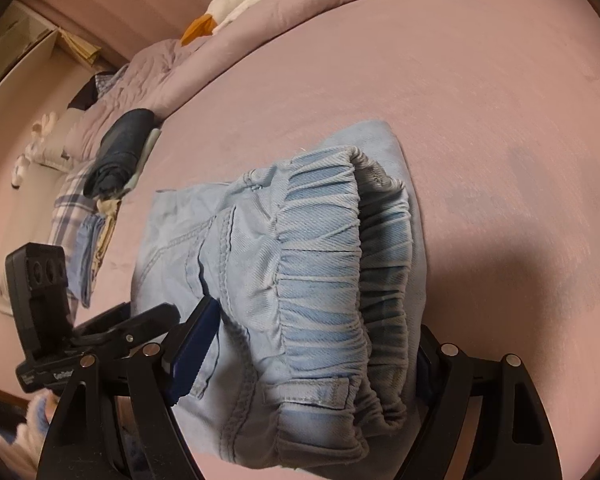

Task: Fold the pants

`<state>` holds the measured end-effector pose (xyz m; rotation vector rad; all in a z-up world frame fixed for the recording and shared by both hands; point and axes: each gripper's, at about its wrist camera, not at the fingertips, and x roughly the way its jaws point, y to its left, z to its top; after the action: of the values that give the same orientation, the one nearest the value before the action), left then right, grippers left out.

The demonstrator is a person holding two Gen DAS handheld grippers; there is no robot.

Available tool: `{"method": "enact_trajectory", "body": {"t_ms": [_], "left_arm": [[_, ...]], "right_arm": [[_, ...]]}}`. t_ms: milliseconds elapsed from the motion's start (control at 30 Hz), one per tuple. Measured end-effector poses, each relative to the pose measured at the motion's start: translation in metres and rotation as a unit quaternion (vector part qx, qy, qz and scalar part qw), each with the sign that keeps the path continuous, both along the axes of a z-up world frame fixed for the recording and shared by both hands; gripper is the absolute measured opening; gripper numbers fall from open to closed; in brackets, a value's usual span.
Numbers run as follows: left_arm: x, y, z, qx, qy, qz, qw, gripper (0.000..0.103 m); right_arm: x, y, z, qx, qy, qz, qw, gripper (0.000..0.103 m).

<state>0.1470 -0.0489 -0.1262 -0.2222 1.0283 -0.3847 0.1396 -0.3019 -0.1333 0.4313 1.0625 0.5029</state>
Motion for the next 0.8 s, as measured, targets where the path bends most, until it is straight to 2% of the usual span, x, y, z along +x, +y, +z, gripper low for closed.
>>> {"method": "enact_trajectory", "body": {"t_ms": [167, 367, 533, 800], "left_arm": [[0.0, -0.007, 0.003, 0.009, 0.0, 0.008, 0.9999, 0.084], [-0.005, -0.009, 0.006, 0.02, -0.007, 0.013, 0.9997, 0.076], [-0.008, -0.009, 0.011, 0.019, -0.012, 0.017, 0.9996, 0.07], [-0.015, -0.012, 0.022, 0.007, -0.027, 0.016, 0.9995, 0.061]], "right_arm": [[0.0, 0.002, 0.0, 0.001, -0.002, -0.004, 1.0, 0.084], [-0.002, 0.008, 0.003, -0.013, -0.008, -0.011, 1.0, 0.082], [-0.007, 0.011, 0.005, -0.027, -0.022, -0.019, 0.999, 0.071], [-0.016, 0.013, 0.014, -0.041, -0.047, -0.024, 0.998, 0.059]]}}
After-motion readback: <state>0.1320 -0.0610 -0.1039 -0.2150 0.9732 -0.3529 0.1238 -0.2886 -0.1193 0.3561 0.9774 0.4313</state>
